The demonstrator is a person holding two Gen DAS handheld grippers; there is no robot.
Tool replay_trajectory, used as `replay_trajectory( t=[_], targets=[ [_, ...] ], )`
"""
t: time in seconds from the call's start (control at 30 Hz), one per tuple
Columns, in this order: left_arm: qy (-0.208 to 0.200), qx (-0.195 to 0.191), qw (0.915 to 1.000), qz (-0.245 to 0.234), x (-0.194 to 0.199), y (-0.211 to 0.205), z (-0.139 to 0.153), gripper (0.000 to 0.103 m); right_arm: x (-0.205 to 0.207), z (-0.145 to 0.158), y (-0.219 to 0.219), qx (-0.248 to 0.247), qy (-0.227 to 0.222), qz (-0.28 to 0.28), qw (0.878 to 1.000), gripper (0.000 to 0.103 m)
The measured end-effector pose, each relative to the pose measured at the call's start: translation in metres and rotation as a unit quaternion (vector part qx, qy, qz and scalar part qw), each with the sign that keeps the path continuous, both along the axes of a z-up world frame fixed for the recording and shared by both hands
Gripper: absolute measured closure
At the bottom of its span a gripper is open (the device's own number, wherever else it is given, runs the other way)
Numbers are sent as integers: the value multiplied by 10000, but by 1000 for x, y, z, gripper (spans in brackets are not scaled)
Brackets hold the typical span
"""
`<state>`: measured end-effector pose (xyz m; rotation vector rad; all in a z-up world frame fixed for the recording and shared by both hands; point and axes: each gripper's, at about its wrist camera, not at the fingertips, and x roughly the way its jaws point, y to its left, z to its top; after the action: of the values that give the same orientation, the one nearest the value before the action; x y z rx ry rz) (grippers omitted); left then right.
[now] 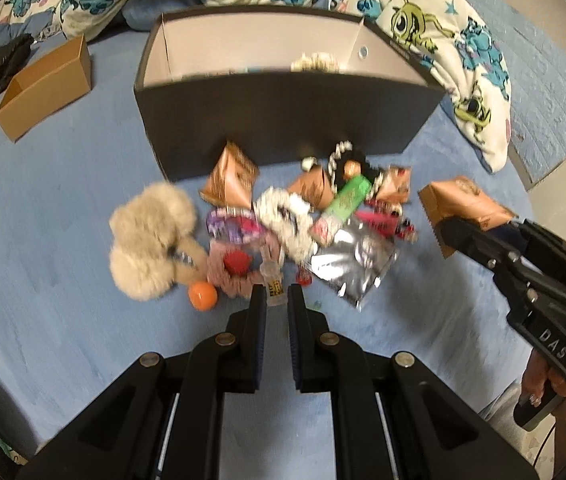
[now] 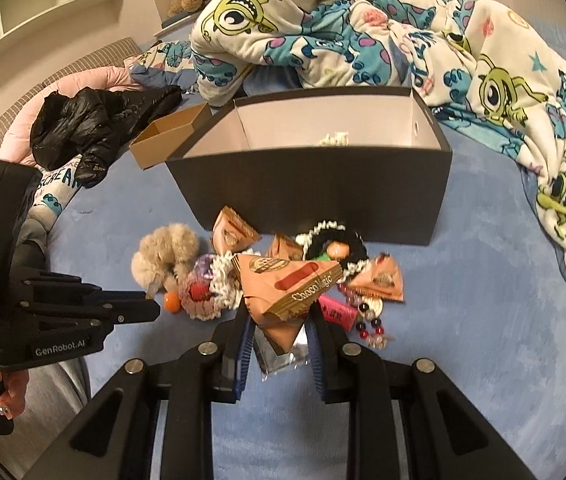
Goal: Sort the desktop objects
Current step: 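Lift the glass vial and Choco bag and carry both toward the shoebox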
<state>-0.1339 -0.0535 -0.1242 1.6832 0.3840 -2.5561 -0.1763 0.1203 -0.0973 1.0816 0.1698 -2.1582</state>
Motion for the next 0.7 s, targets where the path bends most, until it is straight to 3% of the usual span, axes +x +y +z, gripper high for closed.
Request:
replay_trajectory(
  t=[0.7],
  targets=[
    [448,-218,9988,-40,-81,-18,51,92,-56,48,-39,-84,608,240,9978,78]
  ],
)
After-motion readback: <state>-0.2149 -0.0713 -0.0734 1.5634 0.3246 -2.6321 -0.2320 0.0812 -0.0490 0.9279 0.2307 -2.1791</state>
